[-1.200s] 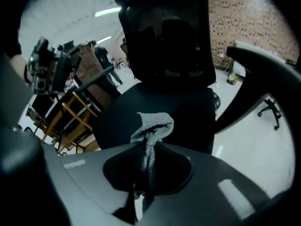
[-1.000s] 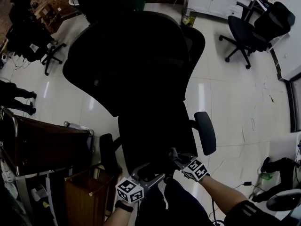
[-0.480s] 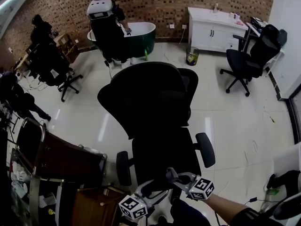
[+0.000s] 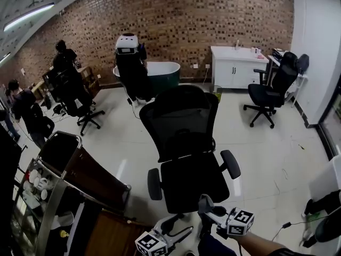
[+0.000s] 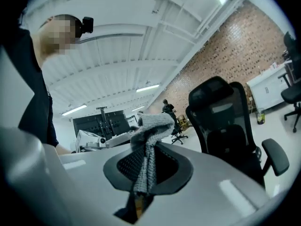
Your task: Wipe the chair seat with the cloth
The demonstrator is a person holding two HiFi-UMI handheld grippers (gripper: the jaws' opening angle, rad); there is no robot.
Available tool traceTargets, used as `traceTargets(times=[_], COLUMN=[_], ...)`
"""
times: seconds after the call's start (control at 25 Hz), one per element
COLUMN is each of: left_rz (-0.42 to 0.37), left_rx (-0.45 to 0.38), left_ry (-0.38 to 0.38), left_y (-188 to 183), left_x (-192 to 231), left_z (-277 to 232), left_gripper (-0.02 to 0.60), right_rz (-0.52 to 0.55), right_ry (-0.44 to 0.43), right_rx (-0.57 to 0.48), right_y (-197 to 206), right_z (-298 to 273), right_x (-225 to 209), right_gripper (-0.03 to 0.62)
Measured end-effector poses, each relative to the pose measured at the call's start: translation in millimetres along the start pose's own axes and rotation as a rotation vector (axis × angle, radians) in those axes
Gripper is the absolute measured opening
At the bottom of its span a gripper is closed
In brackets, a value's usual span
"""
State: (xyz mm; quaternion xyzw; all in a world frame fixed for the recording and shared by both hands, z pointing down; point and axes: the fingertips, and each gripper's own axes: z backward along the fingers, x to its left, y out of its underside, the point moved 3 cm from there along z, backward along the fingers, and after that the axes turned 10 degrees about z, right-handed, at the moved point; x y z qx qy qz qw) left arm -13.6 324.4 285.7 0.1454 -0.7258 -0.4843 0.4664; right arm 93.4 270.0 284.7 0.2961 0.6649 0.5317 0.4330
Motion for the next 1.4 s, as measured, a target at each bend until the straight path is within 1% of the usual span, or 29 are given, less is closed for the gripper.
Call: traceTargets(times=[0.08,0.16,0.24,0.4,0.56,0.64,0.76,0.96,1.08,1.16,1.28,1.4], left_rz=[-0.018,-0.009,-0.005,-0.055,-0.078,-0.066,-0.033,-0.054,-0.058,-0.059,-0.058,-0.075], left_rx=[0.014,0.017,0.005,-0.035,-0.051,-0.065,-0.1,-0.092,-0.103,-0.104,-0.106,-0.118], left_ry=[-0.014,-0.04,-0.055,-0.046,-0.045,-0.046,-0.016,-0.013,-0.017,-0.014,-0.028,-0.038], left_y=[17.5,25.7,23.3,12.5,9.5,7.0,8.6,16.6,10.8,13.3,18.9,17.4], left_x=[-17.9,-34.2,-47.7,-68.9,-89.7,-100.7,-121.0,-144.2,-153.4,-156.6,-161.1,-164.1], left_z=[20.6,35.7,49.7,64.3,66.0,63.8,56.2,45.7,40.2,38.2,41.2,40.5], left_gripper=[0.333,0.318,0.314,0.313,0.314,0.316,0.32,0.327,0.327,0.327,0.328,0.328], right_rz=[0.015,0.036,0.054,0.084,0.079,0.078,0.095,0.085,0.076,0.069,0.071,0.084], right_ry=[0.003,0.015,0.033,0.059,0.063,0.057,0.055,0.059,0.058,0.051,0.026,-0.001], right_rx=[-0.004,0.011,0.016,0.013,0.024,0.022,0.02,0.021,0.024,0.021,0.024,0.016], right_y=[2.9,2.0,-2.2,-8.7,-9.6,-10.8,-20.7,-21.9,-25.3,-28.9,-27.4,-31.4], right_z=[16.0,33.6,48.4,74.5,98.2,108.4,127.7,155.9,162.3,164.1,164.8,164.0], right_x=[30.2,55.1,76.3,100.9,110.3,113.2,116.2,115.8,110.5,111.1,117.4,119.3], right_gripper=[0.031,0.031,0.03,0.029,0.029,0.029,0.029,0.029,0.029,0.029,0.029,0.029])
